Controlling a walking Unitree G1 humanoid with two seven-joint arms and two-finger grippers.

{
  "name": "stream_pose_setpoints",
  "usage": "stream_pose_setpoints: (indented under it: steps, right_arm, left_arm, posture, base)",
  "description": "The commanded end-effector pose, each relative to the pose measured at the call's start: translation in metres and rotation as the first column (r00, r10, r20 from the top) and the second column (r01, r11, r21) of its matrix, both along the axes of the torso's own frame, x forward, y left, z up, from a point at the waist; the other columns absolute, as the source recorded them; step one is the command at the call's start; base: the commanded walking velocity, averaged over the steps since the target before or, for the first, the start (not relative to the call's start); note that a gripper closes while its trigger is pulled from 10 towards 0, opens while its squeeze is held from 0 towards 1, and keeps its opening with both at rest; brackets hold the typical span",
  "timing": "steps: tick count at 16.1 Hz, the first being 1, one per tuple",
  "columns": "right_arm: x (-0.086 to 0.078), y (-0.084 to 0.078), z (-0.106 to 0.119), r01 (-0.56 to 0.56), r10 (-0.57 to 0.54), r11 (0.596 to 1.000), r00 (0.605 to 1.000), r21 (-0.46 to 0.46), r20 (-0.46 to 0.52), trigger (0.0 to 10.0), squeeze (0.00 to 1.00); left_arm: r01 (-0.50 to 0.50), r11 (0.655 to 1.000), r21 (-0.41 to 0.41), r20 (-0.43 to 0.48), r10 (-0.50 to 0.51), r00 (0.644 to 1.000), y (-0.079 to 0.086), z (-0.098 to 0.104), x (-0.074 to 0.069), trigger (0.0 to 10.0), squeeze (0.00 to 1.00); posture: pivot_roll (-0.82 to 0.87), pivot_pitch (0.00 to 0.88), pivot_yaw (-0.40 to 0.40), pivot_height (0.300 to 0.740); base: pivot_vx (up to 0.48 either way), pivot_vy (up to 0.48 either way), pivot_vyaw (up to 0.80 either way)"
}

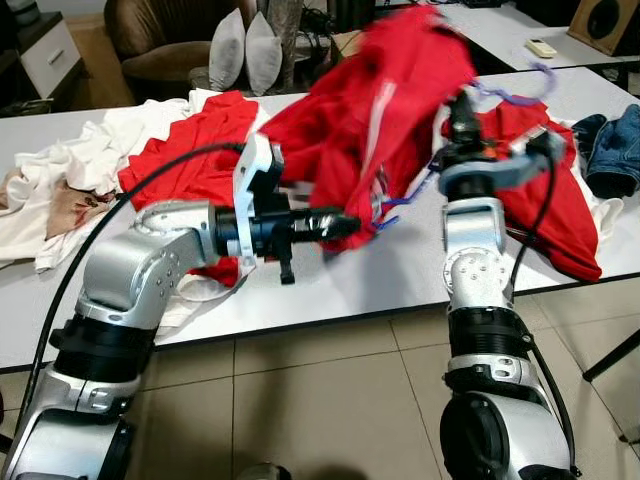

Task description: Hang hanger

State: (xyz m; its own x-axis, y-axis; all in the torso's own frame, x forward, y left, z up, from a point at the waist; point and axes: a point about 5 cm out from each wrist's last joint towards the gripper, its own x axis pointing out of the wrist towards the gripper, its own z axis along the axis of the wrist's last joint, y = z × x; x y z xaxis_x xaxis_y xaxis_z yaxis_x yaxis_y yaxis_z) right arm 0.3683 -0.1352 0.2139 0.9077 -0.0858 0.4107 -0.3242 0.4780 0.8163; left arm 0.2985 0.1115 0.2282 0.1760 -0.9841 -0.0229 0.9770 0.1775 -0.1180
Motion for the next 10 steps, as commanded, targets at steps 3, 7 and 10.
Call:
stream_pose_setpoints:
  steps: [3, 7, 10]
  right_arm:
    - [0.005, 0.016, 0.010, 0.017, -0.018, 1.000, 1.000, 0.021, 0.021, 0.0, 0.00]
    - [0.007, 0.017, 0.009, 0.037, -0.037, 0.999, 0.999, 0.008, 0.001, 0.0, 0.00]
    - [0.007, 0.042, 0.002, -0.095, 0.086, 0.959, 0.995, -0.268, -0.046, 0.0, 0.00]
  left_arm:
    - [0.146, 0.977, -0.152, -0.010, -0.150, 0.989, -0.012, 0.021, -0.016, 0.0, 0.00]
    - [0.200, 0.939, -0.278, -0.027, -0.216, 0.976, -0.021, 0.032, -0.019, 0.0, 0.00]
    - [-0.043, 0.920, -0.388, -0.024, 0.036, 0.999, -0.025, 0.048, 0.007, 0.0, 0.00]
  posture:
    - [-0.07, 0.000, 0.074, 0.740]
    - [-0.06, 0.000, 0.070, 0.740]
    - [-0.06, 0.000, 0.057, 0.740]
  base:
    - [0.000, 0.000, 0.00]
    - [0.000, 0.000, 0.00]
    - [0.000, 0.000, 0.00]
